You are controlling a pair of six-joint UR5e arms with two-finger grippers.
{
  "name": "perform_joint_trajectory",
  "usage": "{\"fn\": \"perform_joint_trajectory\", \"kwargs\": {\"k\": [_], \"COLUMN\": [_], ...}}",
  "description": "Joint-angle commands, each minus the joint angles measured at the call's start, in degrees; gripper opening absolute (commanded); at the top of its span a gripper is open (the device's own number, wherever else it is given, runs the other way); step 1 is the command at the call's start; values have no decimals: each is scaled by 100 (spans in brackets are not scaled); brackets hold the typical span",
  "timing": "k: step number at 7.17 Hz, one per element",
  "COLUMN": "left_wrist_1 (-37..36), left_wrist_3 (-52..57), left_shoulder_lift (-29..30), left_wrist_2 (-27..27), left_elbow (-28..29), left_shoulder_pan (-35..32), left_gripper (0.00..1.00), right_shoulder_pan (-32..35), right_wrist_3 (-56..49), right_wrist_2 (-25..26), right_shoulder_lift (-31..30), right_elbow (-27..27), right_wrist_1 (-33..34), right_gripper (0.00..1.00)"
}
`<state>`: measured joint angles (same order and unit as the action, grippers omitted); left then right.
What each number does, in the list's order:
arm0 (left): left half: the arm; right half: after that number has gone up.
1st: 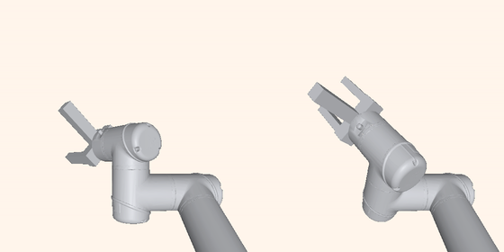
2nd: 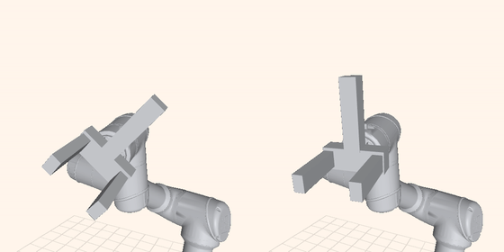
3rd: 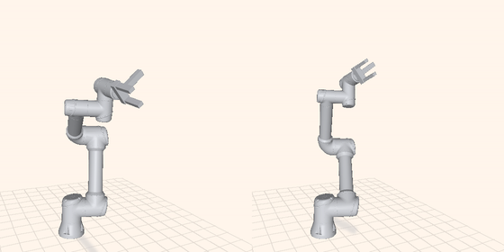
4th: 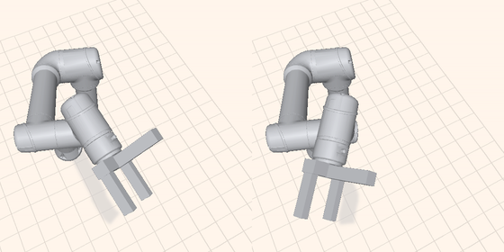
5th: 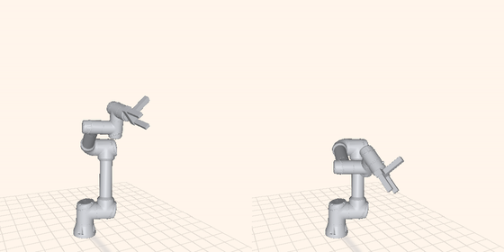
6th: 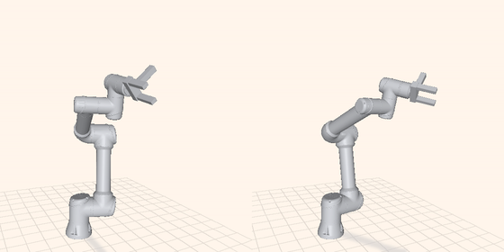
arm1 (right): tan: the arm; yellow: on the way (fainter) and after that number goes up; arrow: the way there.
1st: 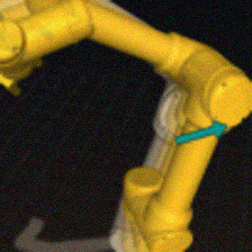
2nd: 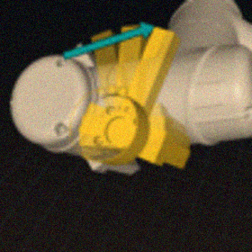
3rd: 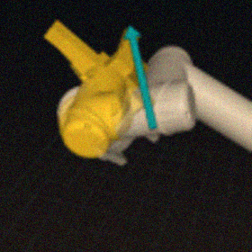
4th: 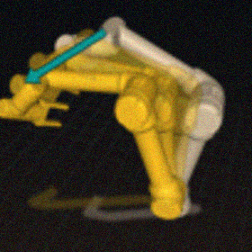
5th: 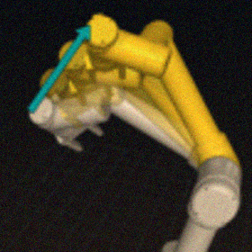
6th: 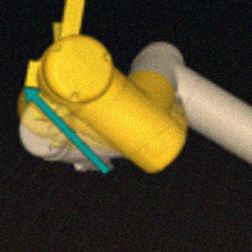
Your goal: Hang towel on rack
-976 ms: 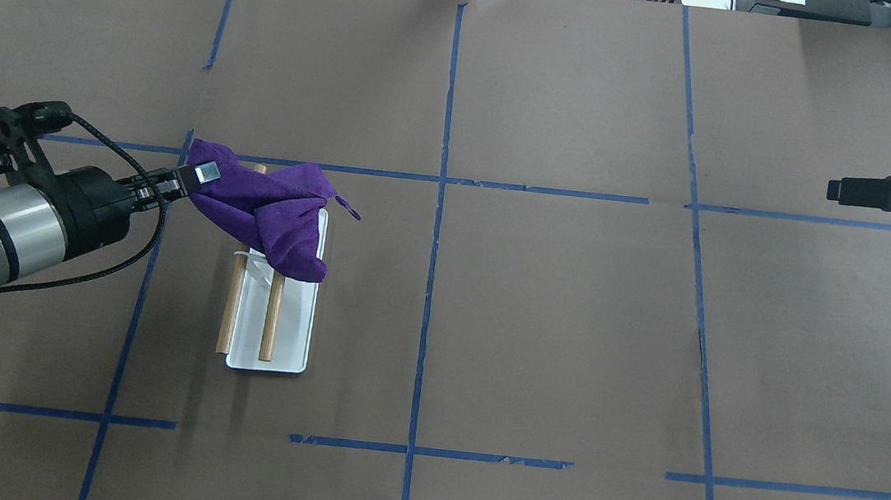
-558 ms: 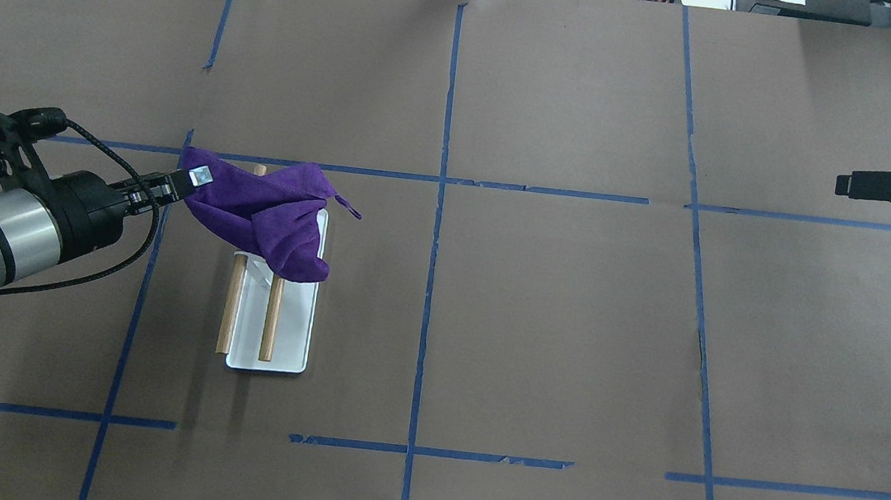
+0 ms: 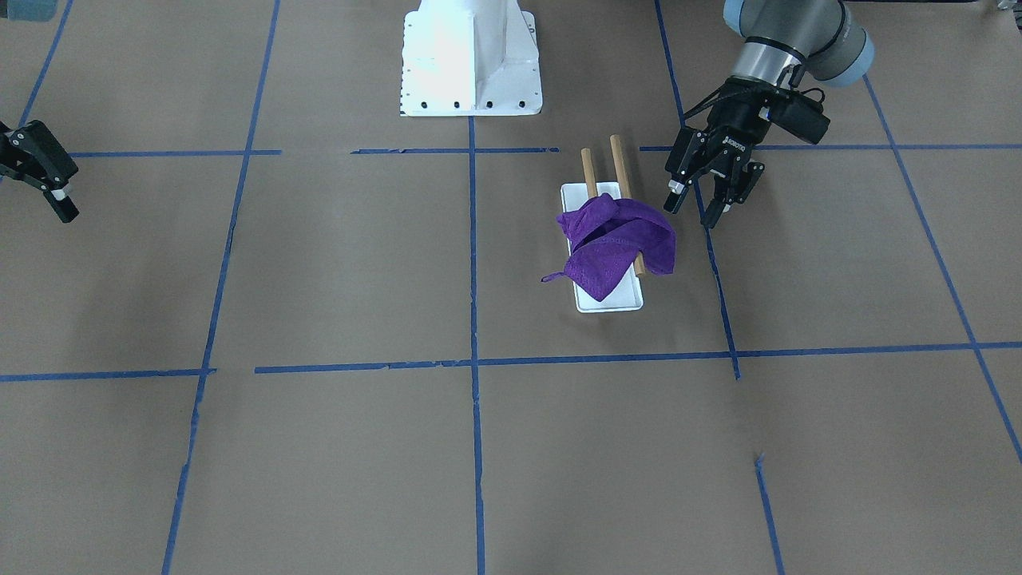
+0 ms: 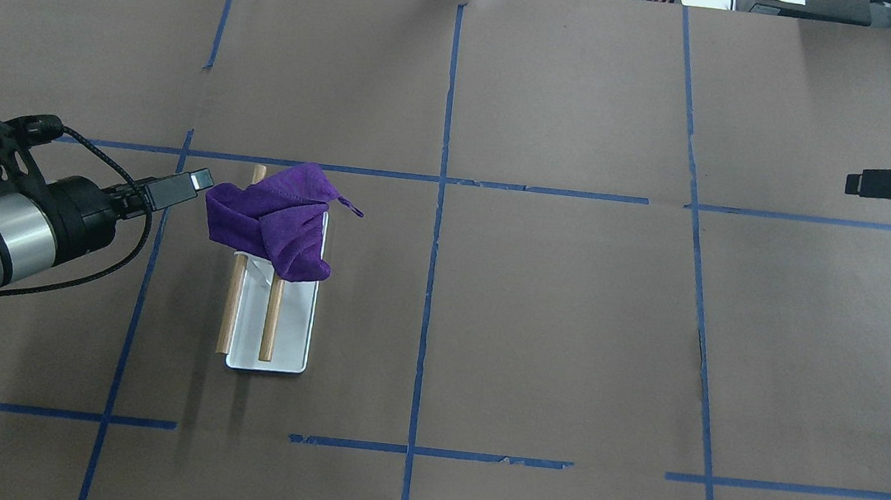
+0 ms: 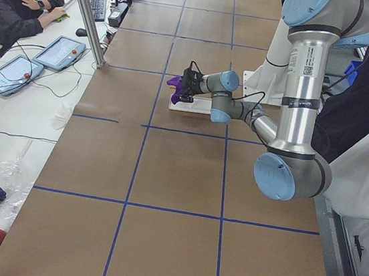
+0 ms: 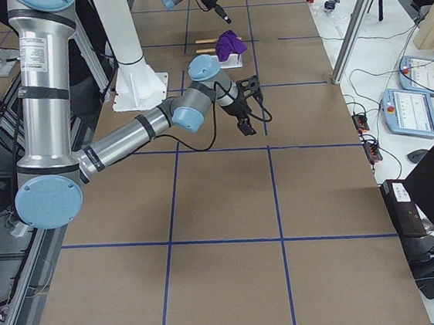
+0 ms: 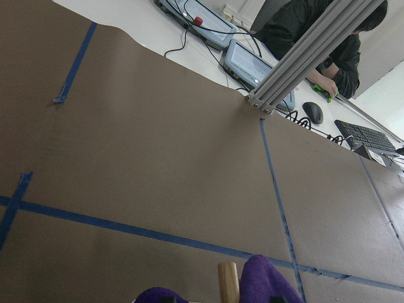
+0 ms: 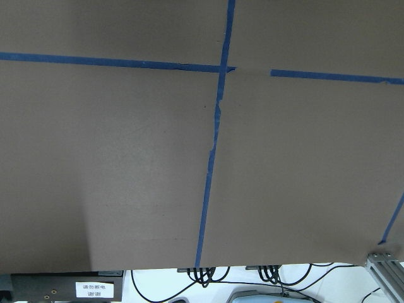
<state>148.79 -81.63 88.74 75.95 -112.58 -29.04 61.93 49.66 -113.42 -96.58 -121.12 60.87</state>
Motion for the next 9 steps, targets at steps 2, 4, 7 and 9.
{"fn": "perform_joint_trajectory", "kwargs": {"k": [2,4,7,9], "left_wrist_1": [-1119,-1570,-2361,-2486], "left_wrist_3": [320,969,2523,3700], "left_shoulder_lift": [-24,20,117,73], "left_wrist_2": [191,254,1016,1988], "left_elbow": [-202,-212,-151,-45], "left_shoulder_pan": [-75,-276,-1232,-2022], "left_gripper": [100,100,100,100], "right_shoulder_pan": [827,1179,1865,2242], "right_wrist_3": [-1925,-3323,-5532,-6062], "right_wrist_2": [-444,-444,-479,-1274], "right_shoulder_lift": [-10,-10,95,200], "right_elbow": [36,97,728,1334], "right_wrist_1": [1237,2335,3210,3421], "right_gripper": [100,100,100,100]}}
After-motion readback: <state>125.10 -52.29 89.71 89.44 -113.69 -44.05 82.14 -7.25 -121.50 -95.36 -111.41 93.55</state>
